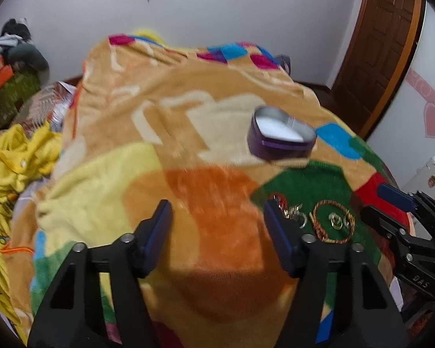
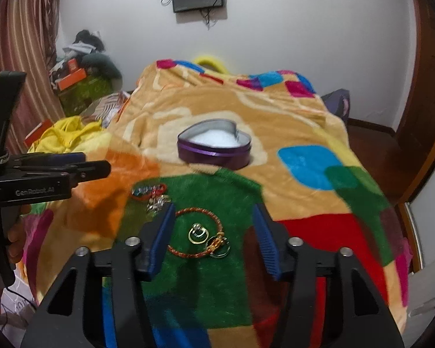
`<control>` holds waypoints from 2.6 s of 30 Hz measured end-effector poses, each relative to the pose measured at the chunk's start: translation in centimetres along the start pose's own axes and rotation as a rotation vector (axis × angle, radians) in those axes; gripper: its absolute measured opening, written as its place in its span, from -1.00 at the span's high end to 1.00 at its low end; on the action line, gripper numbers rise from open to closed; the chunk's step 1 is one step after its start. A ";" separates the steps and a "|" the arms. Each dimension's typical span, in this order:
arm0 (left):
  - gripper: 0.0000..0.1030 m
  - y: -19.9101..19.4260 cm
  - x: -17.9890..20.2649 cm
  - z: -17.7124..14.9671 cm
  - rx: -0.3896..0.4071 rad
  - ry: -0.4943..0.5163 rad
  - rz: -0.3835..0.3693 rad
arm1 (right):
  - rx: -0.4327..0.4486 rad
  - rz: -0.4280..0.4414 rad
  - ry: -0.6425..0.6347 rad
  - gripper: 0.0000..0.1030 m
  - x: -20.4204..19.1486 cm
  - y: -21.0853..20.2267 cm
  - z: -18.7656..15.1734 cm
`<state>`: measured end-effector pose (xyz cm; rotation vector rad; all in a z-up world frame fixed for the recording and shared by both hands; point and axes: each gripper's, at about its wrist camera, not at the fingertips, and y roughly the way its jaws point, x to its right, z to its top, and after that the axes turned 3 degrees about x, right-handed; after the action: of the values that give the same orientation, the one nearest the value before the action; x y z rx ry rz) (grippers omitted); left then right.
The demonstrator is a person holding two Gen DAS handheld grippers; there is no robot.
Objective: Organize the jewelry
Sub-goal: 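Move both tools down toward the jewelry beside the purple heart tin, then grasp the red-and-gold bracelet with the right tool while the left grasps the blue beaded bracelet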
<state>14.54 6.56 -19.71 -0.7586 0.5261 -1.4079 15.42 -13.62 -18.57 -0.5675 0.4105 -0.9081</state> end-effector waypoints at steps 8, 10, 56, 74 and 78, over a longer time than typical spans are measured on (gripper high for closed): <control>0.13 0.6 2.0 0.0 -0.005 0.072 -0.084 | -0.040 0.023 -0.001 0.26 0.5 1.4 -0.4; 0.31 1.3 2.4 0.0 -0.024 0.091 -0.097 | -0.045 0.022 0.003 0.29 0.8 1.8 -0.3; 1.00 -1.0 2.5 3.1 0.051 0.109 -0.166 | 0.107 0.006 -0.028 0.90 0.6 0.4 5.2; 0.75 4.9 3.7 0.3 -0.161 0.201 -0.159 | 0.075 0.008 -0.009 0.90 1.8 2.1 4.4; 0.75 5.7 4.2 0.3 -0.176 0.242 -0.139 | 0.075 0.008 -0.008 0.90 2.0 2.5 4.7</control>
<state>19.08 2.40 -23.23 -0.7813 0.8065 -1.6088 20.70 -12.71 -16.65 -0.5003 0.3698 -0.9094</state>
